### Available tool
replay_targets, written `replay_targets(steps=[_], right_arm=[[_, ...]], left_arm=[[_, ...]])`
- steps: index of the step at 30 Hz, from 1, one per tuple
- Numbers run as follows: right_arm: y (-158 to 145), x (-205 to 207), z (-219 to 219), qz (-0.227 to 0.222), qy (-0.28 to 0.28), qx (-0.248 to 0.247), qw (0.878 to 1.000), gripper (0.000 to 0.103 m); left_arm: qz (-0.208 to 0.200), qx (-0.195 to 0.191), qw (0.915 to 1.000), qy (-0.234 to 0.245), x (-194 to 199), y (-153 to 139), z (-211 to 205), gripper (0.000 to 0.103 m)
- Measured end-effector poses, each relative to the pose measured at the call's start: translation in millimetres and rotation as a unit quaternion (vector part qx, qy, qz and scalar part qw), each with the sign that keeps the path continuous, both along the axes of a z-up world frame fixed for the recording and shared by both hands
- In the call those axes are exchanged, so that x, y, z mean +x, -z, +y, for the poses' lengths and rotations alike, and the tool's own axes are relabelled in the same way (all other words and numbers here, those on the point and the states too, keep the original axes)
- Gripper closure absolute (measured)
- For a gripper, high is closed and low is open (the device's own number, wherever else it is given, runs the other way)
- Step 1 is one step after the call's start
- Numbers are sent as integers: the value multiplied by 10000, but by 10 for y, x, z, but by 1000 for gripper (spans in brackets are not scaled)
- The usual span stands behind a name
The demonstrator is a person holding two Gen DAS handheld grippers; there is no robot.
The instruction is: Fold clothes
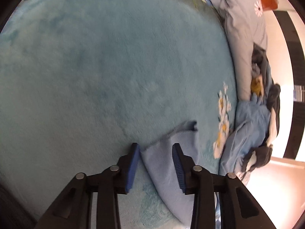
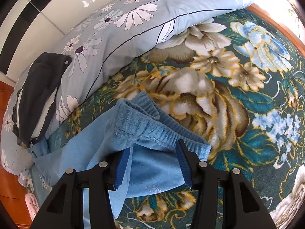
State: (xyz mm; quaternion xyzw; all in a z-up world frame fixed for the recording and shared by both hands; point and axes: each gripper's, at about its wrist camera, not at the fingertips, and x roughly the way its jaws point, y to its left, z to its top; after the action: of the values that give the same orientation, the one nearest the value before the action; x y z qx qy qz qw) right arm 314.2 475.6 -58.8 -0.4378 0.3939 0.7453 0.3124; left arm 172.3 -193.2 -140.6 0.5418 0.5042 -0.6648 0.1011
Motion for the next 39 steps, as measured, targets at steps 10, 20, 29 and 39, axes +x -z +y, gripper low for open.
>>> replay_targets(steps=[10,20,29,39], right_arm=[[98,-149,-68,-74,-68,-145,9998,52],[-123,21,-273,75,-512,-118,9986,52],[-211,-207,-361,549,-500,-392,9965,52],[-143,-812,-394,13,-1726,-745,9822,65]], left_arm=[[469,-545,9956,602,-161,-178,270,97],[716,-1171,9870,-836,199,-501,-272,98],[446,-1152,9844,-1254,295,-422,-478,97],[502,-990,9844,-1365,232,-363,-474,97]])
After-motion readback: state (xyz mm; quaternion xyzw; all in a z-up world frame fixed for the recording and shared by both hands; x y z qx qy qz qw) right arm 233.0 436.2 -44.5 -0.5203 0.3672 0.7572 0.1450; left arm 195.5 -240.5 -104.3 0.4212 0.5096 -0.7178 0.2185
